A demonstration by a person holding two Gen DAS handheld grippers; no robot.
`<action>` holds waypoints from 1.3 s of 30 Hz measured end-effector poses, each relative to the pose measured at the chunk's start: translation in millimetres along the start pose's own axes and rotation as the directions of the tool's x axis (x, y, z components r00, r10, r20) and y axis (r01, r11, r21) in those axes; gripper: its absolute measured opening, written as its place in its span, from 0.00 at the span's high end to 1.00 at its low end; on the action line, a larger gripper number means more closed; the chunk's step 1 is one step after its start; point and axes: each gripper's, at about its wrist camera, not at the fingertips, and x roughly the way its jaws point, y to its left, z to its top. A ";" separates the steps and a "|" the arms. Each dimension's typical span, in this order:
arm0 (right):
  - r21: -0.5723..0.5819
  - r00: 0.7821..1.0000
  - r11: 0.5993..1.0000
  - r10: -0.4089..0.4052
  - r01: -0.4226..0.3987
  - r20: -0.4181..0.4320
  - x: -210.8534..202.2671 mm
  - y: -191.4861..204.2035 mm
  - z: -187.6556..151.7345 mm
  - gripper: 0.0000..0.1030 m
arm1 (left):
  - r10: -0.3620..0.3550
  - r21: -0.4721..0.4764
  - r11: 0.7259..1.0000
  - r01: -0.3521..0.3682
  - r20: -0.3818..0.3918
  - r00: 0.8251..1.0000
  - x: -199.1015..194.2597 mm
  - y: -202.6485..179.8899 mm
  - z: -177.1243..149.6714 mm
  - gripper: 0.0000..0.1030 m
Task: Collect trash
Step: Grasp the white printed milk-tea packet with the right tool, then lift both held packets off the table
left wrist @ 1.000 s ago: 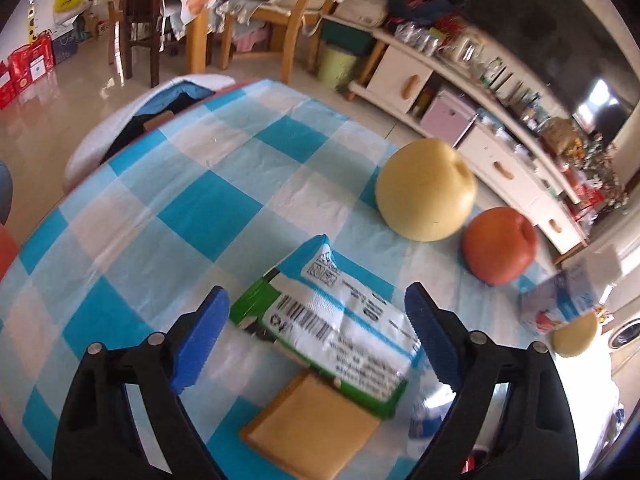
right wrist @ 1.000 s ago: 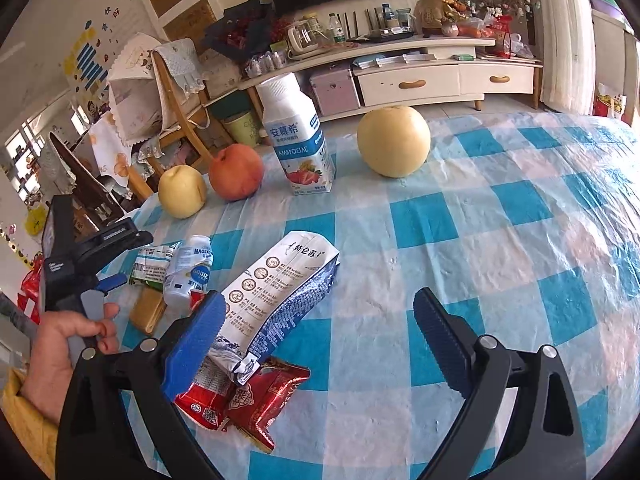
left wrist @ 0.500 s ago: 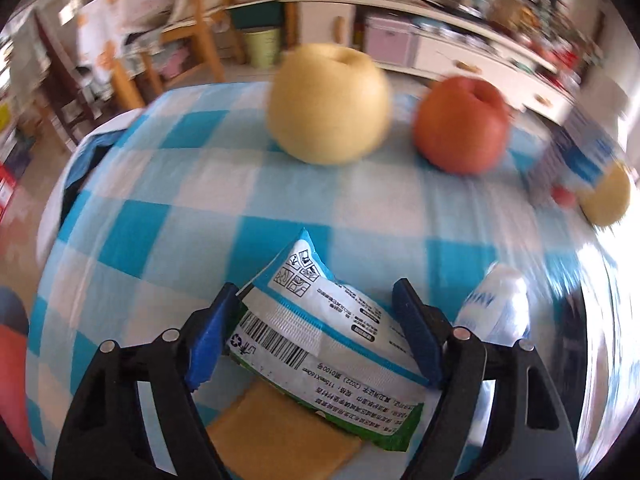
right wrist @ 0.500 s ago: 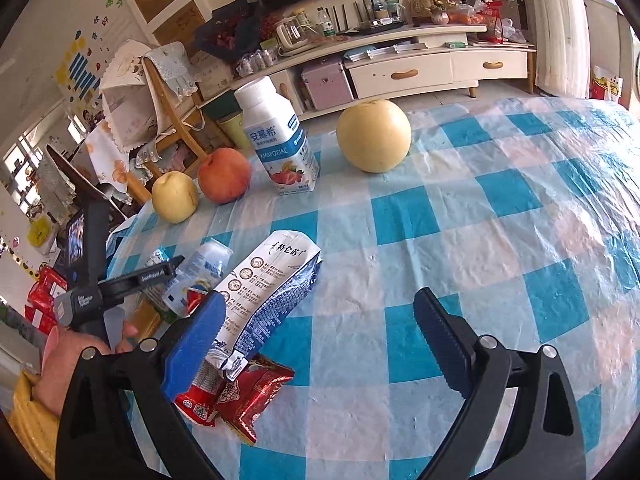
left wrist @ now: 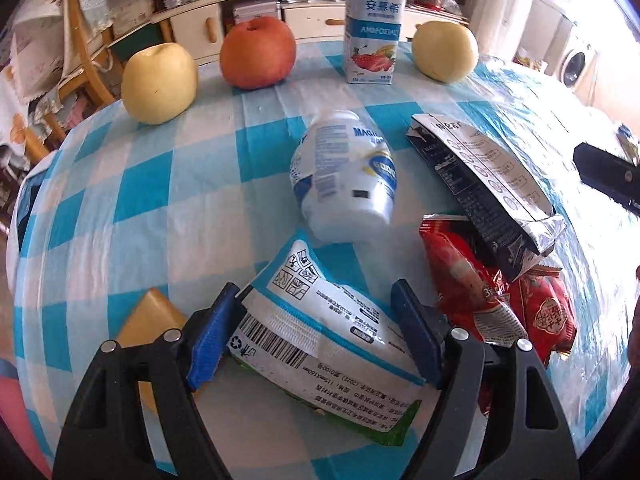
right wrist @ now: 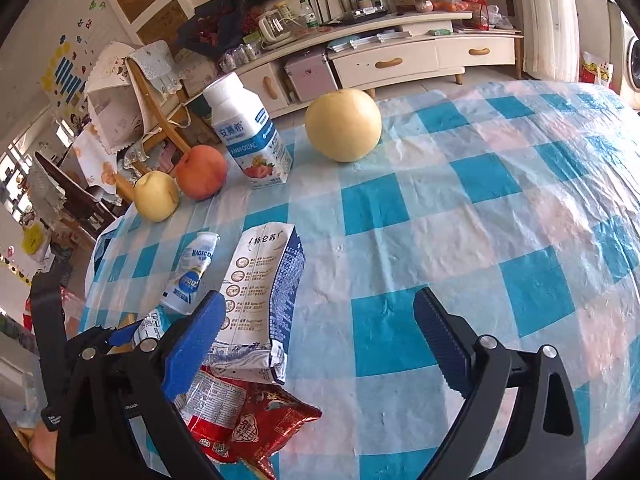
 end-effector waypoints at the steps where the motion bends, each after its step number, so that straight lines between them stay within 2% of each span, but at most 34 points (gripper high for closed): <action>1: -0.009 1.000 1.000 0.003 -0.003 -0.007 2.3 2.9 -0.5 0.09 | 0.006 -0.025 1.000 -0.006 0.007 1.000 -0.8 0.8 -2.1 0.25; 6: -0.084 0.998 0.996 0.038 -0.042 -0.045 11.9 22.8 -6.6 0.09 | 0.055 -0.107 0.993 -0.050 0.047 0.997 -2.0 1.6 -8.8 0.27; 8: -0.122 0.999 0.992 0.028 -0.033 -0.041 15.0 29.4 -8.6 0.09 | 0.085 -0.127 0.989 -0.076 0.064 0.994 -3.4 2.5 -8.8 0.37; 11: -0.139 0.999 0.990 0.021 -0.026 -0.044 23.1 32.8 -10.4 0.09 | 0.091 -0.170 0.983 -0.076 0.082 0.992 -9.2 8.6 -10.8 0.48; 14: -0.161 0.998 0.987 0.009 -0.018 -0.055 33.0 37.3 -12.9 0.09 | 0.082 -0.201 0.978 -0.062 0.095 0.992 -14.7 12.7 -12.8 0.56; 17: -0.205 0.999 0.979 -0.011 0.002 -0.043 38.0 43.8 -14.9 0.09 | 0.074 -0.218 0.975 -0.050 0.102 0.992 -18.7 16.4 -15.8 0.60; 18: -0.221 0.999 0.975 -0.019 0.010 -0.037 39.1 45.8 -15.4 0.12 | 0.067 -0.227 0.973 -0.043 0.103 0.992 -19.9 18.1 -17.4 0.60; 19: -0.237 0.999 0.971 -0.030 0.020 -0.039 41.3 47.8 -16.2 0.23 | 0.062 -0.236 0.971 -0.036 0.103 0.993 -21.1 19.7 -20.0 0.60; 21: -0.254 0.997 0.967 -0.045 0.027 -0.063 48.8 48.8 -19.1 0.33 | 0.051 -0.247 0.969 -0.023 0.104 0.993 -23.4 22.1 -24.3 0.60; 22: -0.257 0.996 0.966 -0.048 0.026 -0.077 52.7 48.8 -20.5 0.42 | 0.048 -0.256 0.966 -0.019 0.106 0.993 -24.8 23.1 -26.9 0.60; 26: -0.276 0.997 0.961 -0.052 0.033 -0.064 51.9 50.5 -21.2 0.42 | 0.033 -0.259 0.966 -0.004 0.107 0.994 -31.2 27.1 -34.8 0.60; 30: -0.282 0.998 0.960 -0.019 0.002 -0.058 46.8 52.9 -22.4 0.42 | 0.035 -0.278 0.960 -0.002 0.111 0.993 -42.3 37.3 -45.5 0.61; 39: -0.291 0.999 0.956 0.041 -0.047 -0.028 27.8 56.9 -26.2 0.42 | 0.027 -0.385 0.922 0.037 0.160 0.987 -60.5 68.6 -73.7 0.62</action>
